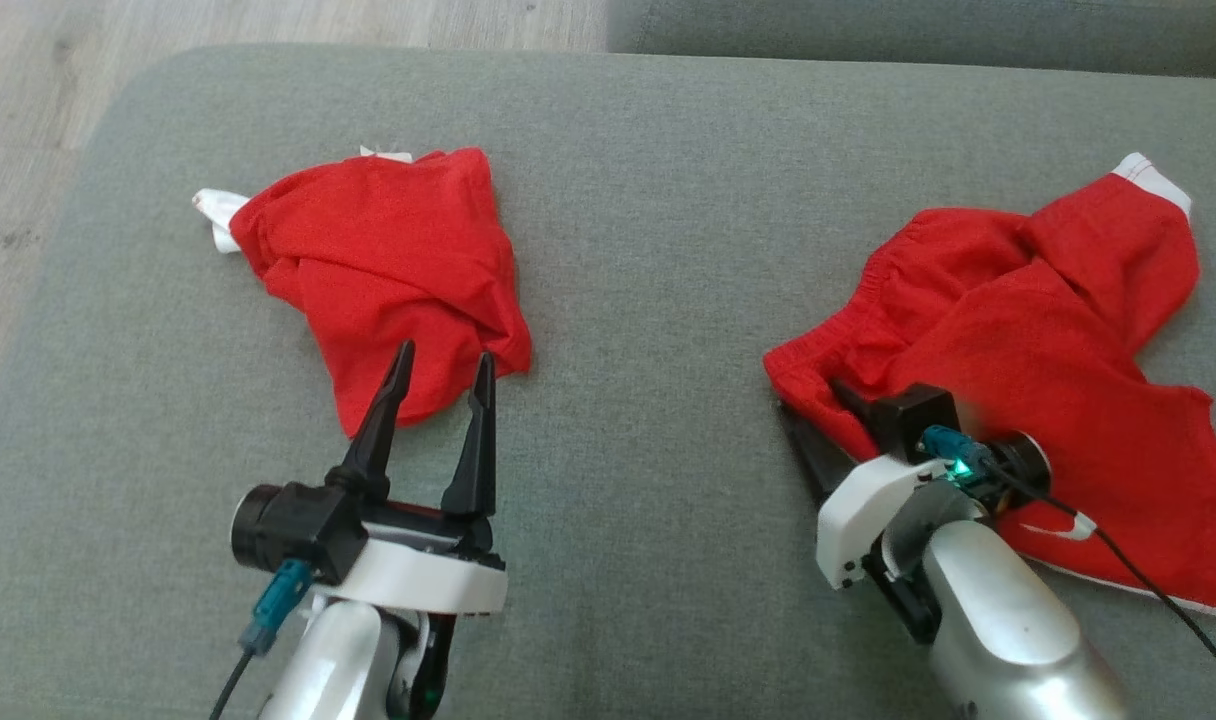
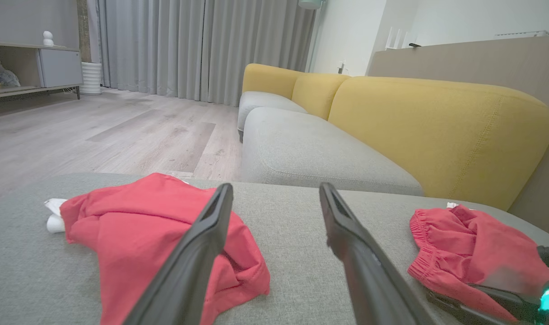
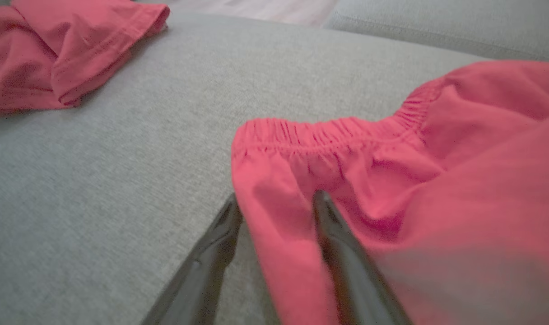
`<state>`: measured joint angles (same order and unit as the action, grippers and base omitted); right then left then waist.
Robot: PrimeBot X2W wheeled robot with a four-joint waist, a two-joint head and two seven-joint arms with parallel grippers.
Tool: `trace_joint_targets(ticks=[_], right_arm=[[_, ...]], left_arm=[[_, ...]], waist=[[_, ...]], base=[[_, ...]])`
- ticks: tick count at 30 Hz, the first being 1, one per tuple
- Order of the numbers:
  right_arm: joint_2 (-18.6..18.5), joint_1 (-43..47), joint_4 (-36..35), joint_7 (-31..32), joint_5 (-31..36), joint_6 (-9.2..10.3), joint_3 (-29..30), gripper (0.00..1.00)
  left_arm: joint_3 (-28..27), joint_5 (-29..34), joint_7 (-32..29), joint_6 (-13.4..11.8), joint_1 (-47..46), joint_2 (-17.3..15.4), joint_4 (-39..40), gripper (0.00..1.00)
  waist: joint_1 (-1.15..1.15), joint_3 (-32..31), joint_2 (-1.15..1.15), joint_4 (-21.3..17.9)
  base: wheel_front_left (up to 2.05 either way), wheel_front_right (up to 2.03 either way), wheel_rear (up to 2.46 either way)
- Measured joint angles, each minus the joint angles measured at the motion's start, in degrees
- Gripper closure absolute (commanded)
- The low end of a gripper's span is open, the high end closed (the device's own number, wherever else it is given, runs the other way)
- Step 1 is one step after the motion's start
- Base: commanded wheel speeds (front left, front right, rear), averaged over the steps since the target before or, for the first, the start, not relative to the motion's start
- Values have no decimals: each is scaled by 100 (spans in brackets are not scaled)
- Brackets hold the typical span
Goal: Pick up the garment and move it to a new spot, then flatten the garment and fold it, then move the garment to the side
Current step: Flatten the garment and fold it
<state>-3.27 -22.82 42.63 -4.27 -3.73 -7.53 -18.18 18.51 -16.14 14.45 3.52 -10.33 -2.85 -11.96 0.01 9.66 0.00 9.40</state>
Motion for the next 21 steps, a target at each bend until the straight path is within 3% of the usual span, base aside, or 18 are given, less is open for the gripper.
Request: trace_joint_targets(ticks=[14, 21], right_arm=[[-20, -23, -474, -599, -1591, 0, -1603, 100], [-20, -24, -220, -552, -1737, 0, -1533, 100]], left_arm=[[-22, 1, 0, -4, 3, 1, -37, 0], [-22, 1, 0, -3, 4, 1, -33, 0]], waist=[[-1, -170, 0, -236], [-1, -119, 0, -289]], base=[[0, 0, 0], [0, 0, 0]])
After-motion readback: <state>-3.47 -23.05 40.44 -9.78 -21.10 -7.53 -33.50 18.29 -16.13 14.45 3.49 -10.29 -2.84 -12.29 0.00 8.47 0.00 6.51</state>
